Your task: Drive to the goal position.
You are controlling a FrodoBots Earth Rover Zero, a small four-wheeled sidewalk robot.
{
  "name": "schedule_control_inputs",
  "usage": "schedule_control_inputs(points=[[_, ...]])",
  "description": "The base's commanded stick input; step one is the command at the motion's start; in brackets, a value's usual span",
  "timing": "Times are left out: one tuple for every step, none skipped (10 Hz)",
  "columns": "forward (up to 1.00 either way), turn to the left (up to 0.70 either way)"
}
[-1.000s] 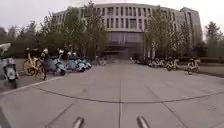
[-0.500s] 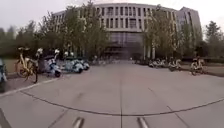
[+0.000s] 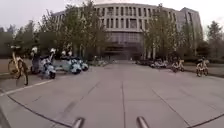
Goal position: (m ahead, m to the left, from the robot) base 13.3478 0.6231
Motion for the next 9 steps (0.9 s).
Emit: schedule_control_inputs(points=[[0.70,0.00],[0.70,0.00],[0.70,0.00],[0.70,0.00],[0.70,0.00],[0.70,0.00],[0.70,0.00],[0.70,0.00],[0.70,0.00]])
